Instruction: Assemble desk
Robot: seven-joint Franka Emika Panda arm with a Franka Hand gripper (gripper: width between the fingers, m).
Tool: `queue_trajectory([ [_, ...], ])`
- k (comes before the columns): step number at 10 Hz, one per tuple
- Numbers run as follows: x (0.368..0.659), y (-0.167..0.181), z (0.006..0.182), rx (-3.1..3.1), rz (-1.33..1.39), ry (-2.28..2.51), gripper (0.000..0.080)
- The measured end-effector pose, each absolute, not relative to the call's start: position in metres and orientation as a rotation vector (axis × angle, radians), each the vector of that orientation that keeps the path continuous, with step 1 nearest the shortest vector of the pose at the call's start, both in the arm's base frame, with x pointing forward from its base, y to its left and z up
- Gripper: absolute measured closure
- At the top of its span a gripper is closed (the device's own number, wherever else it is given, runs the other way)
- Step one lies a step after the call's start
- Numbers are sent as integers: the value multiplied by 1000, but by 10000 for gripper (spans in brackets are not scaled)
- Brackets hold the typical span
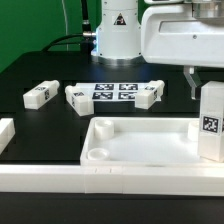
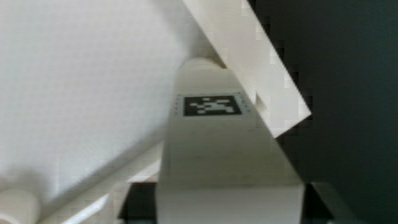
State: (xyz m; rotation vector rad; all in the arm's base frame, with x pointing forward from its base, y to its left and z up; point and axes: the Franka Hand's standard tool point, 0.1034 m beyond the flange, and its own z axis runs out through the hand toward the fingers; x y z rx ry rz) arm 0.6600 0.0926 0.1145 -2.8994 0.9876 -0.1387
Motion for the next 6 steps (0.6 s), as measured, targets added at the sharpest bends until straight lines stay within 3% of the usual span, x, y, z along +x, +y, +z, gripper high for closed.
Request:
queue_trajectory([
  [1,660,93,114,-2921,-141,928,509],
  [2,660,94,114,-2939,-144,877,327],
  [3,660,95,114,-2972,-148,772,203],
  [6,659,101,115,-3071,-163,298,160],
])
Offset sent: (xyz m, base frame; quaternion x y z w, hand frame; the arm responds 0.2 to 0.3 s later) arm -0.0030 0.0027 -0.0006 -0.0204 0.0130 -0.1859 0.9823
